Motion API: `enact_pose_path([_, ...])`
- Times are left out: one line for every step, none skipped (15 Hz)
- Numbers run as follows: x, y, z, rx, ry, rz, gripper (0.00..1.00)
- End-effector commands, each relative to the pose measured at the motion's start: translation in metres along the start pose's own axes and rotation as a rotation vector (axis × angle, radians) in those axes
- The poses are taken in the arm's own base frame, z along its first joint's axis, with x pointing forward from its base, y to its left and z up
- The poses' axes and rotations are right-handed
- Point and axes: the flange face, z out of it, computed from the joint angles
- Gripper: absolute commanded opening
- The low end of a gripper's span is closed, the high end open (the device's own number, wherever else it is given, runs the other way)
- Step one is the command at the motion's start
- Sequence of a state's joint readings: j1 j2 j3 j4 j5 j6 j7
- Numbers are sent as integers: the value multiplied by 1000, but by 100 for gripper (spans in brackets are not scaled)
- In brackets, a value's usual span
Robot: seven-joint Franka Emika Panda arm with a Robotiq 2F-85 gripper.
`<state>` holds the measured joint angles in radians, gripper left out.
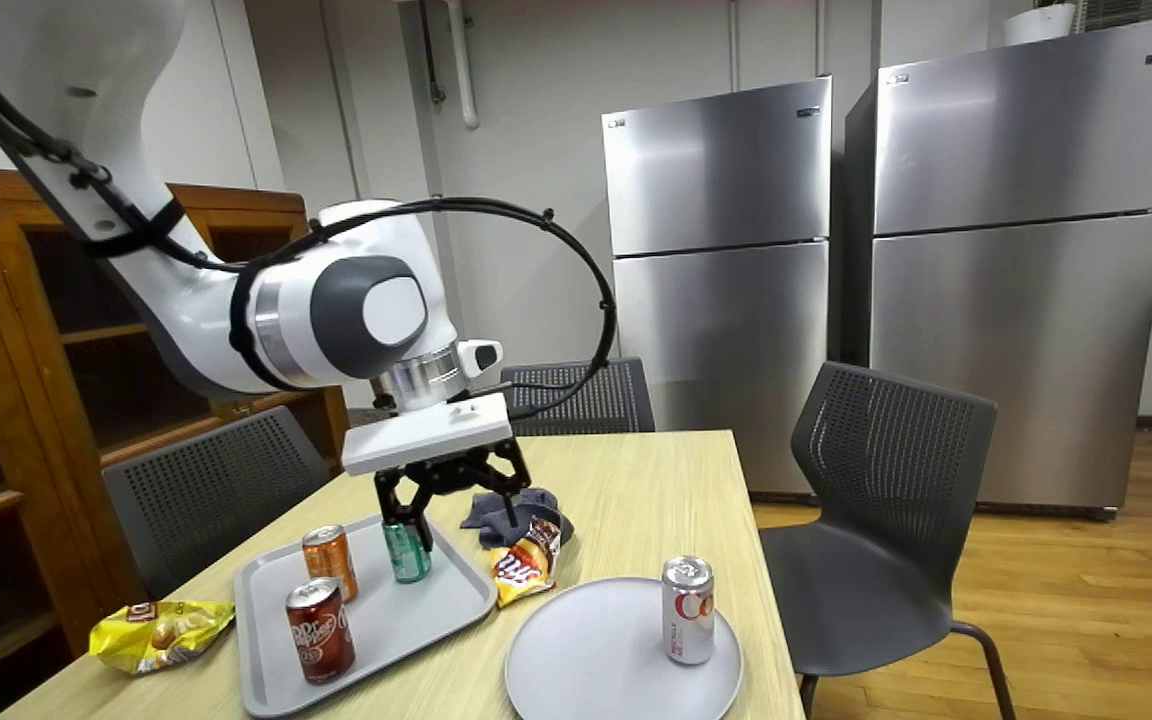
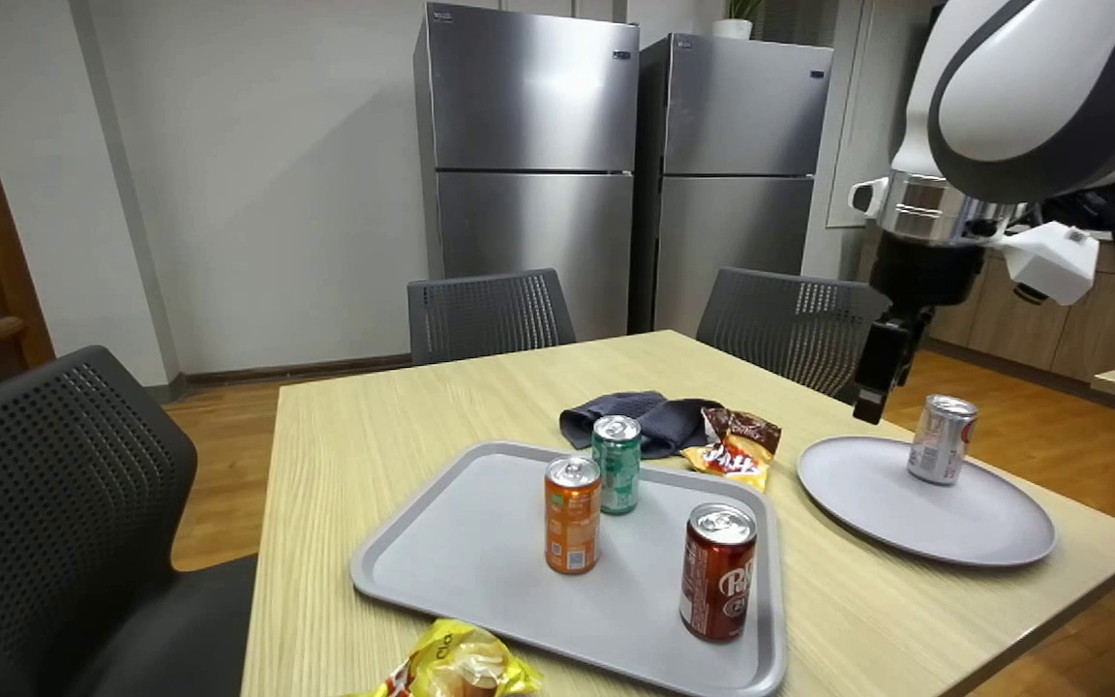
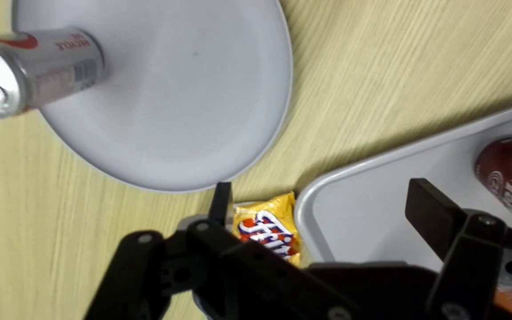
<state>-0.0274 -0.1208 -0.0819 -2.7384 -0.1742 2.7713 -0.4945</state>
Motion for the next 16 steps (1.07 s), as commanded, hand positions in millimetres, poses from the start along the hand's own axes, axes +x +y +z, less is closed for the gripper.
enact_pose_path([-21,36,-5,-17,-25,120,100])
enact_pose_path([-28,47,-4,-23,-27,156,100])
enact_pose_path([-33,58,-3,-33,-36,194,100])
enact_pose_path([-38,67,-3,-41,-43,229,100])
enact_pose_path([-43,78,-3,-45,-51,269,100])
enact_pose_path([-47,87,-3,-49,-57,307,100])
enact_pose_path([-51,97,-1,-63,-74,351,100])
enact_pose_path([-55,106,0,-67,-93,393,100])
enact_pose_path([-58,114,2,-69,-108,434,100])
enact_pose_path([-61,120,3,-67,-121,462,100])
enact_pose_path([-63,125,4,-64,-126,473,100])
enact_pose_path([-65,130,6,-65,-132,481,100])
enact_pose_path([-67,134,8,-68,-139,475,100])
enact_pose_path([-67,122,6,-57,-105,454,100])
enact_pose_path([-68,125,7,-58,-110,459,100])
enact_pose_path([-69,127,9,-58,-114,462,100])
